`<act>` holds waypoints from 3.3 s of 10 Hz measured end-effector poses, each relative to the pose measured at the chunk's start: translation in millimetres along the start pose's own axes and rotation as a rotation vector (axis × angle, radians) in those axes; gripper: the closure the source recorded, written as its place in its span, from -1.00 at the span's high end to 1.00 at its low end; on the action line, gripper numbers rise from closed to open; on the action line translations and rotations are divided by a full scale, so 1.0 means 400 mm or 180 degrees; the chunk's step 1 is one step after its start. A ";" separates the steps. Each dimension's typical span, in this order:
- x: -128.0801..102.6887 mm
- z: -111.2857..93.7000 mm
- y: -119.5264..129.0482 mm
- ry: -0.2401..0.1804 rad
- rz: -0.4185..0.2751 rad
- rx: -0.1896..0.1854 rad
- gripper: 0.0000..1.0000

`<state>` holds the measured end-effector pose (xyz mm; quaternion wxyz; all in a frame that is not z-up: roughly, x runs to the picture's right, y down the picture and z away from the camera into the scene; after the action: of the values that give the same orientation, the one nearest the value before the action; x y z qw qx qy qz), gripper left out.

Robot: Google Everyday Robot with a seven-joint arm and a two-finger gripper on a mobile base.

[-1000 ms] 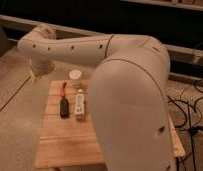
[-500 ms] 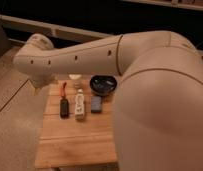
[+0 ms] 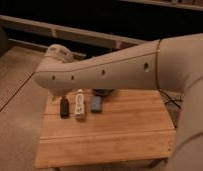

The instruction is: Move the arm in a circular motion

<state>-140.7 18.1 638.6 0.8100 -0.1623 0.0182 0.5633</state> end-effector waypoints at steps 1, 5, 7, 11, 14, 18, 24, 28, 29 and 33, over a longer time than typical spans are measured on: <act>0.012 -0.012 -0.045 -0.0022 0.0199 0.0012 0.30; 0.024 -0.049 -0.302 0.0033 0.0978 0.0264 0.30; -0.013 -0.058 -0.406 0.0075 0.1145 0.0422 0.30; -0.160 -0.013 -0.411 0.0163 0.0925 0.0550 0.30; -0.275 0.073 -0.230 0.0269 0.0363 0.0442 0.30; -0.323 0.134 -0.007 0.0312 -0.0192 0.0124 0.30; -0.231 0.103 0.229 0.0232 -0.0711 -0.0340 0.30; -0.135 0.080 0.289 0.0148 -0.0820 -0.0429 0.30; -0.115 0.076 0.282 0.0140 -0.0817 -0.0404 0.30; 0.011 0.040 0.066 0.0114 -0.0184 -0.0089 0.30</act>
<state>-165.7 34.8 646.3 0.8231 -0.1841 0.0201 0.5369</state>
